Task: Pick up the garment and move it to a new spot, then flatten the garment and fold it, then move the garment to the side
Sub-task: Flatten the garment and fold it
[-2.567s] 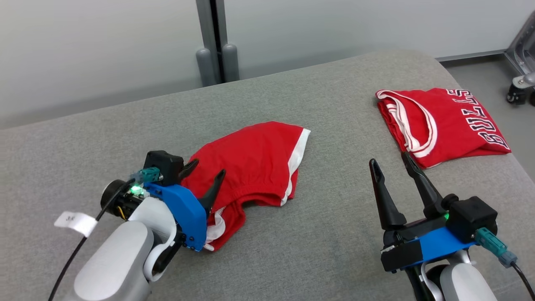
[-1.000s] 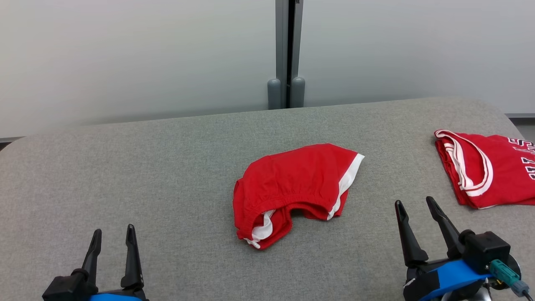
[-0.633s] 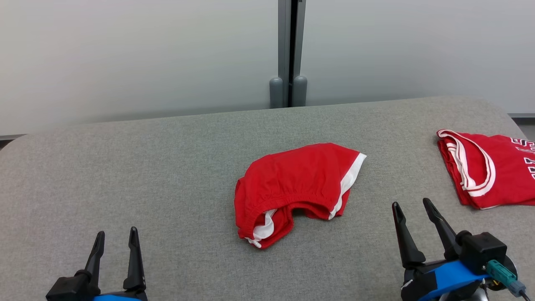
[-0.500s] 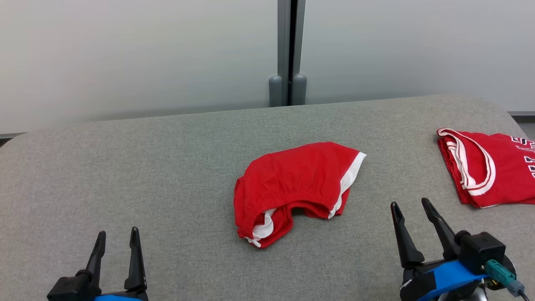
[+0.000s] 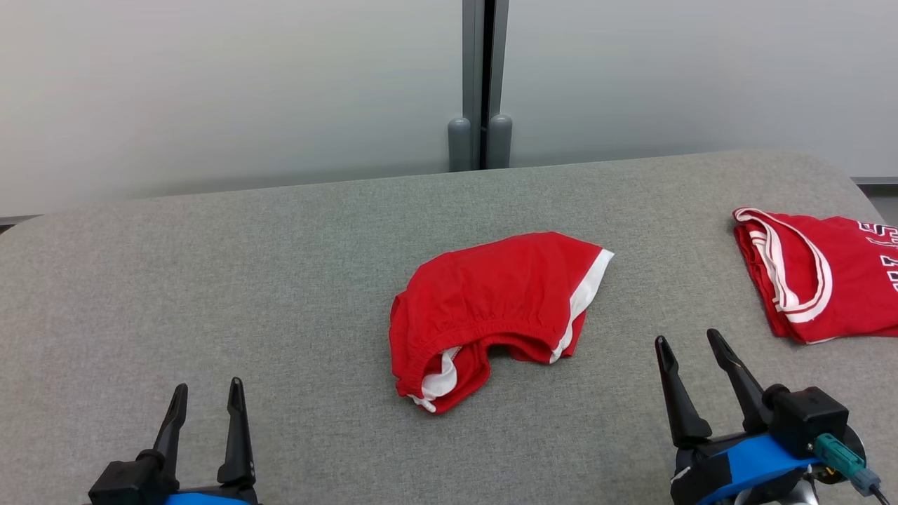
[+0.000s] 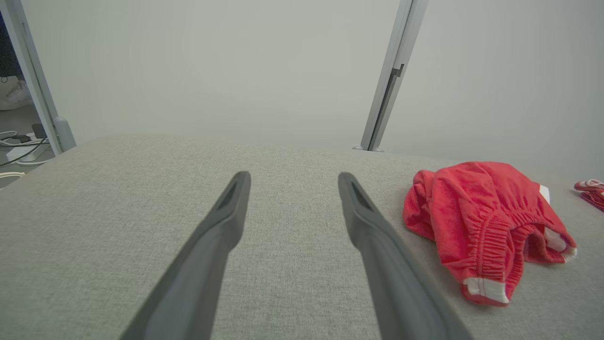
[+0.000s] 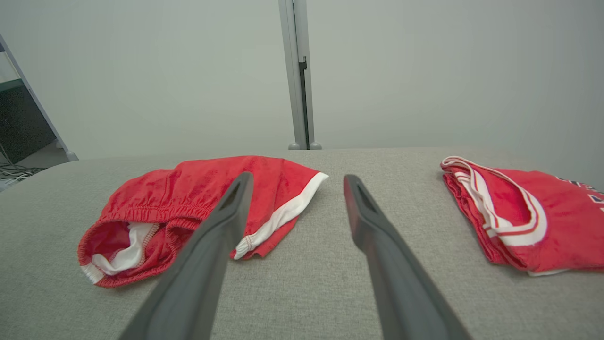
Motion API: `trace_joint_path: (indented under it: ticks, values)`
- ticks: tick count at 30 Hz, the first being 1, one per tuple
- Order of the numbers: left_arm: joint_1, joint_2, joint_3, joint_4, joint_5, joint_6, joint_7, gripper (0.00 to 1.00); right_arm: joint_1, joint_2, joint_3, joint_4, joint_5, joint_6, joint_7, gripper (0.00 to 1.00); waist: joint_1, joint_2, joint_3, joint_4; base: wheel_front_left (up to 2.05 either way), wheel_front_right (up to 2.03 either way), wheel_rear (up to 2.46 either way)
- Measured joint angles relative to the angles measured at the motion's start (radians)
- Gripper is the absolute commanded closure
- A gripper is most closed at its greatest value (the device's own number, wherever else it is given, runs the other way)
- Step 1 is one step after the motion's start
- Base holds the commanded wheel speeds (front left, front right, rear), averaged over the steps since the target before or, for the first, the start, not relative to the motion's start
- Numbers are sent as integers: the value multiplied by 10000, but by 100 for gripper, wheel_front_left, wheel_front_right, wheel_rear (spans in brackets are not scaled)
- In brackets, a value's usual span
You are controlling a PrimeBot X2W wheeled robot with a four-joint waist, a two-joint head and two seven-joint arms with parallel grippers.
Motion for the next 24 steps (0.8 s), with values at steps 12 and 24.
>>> trace_joint_path:
  ticks: [12, 24]
  values:
    - [-148, 107, -443, -311, 224, 33, 293, 0, -59, 0, 150, 63, -35, 0, 56, 0, 0, 0, -66, -122, 0, 0, 0]
    - [-1427, -330, -2531, 585, 445, -1066, 1400, 0, -167, 0, 472, 84, 15, -2, 102, 0, 0, 0, -13, -490, 0, 0, 0]
